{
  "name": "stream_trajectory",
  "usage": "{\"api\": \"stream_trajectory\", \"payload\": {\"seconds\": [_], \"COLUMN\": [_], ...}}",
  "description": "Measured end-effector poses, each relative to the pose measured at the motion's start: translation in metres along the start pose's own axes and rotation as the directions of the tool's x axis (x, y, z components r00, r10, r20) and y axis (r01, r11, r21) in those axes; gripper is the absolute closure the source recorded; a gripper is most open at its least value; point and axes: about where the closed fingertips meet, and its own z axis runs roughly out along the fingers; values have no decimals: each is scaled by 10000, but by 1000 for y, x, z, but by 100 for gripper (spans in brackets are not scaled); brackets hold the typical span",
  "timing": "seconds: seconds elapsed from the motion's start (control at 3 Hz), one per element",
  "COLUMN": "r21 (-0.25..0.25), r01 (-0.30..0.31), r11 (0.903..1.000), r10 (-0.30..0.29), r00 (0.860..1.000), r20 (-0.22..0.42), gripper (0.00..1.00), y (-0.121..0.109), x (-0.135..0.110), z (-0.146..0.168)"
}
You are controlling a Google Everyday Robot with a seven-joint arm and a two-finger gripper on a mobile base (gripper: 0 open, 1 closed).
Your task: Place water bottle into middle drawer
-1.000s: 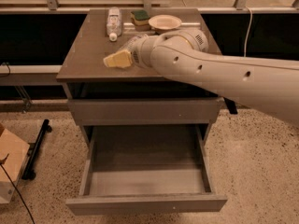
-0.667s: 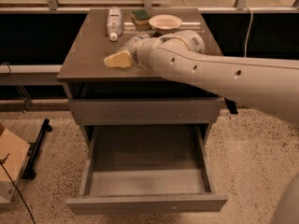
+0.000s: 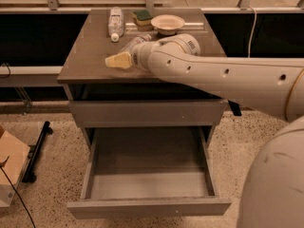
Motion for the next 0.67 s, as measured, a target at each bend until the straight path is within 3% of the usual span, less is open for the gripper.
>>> {"api": "stream_trajectory", "payload": {"seconds": [0.33, 0.67], "r21": [-81, -168], "r01": [-292, -455], "r11": [9995, 9988], "r10": [293, 457], "r00": [9995, 9989], "r20": [70, 112], "gripper": [0, 16], "y": [4, 11], "x": [-3, -8], "z": [15, 28]}}
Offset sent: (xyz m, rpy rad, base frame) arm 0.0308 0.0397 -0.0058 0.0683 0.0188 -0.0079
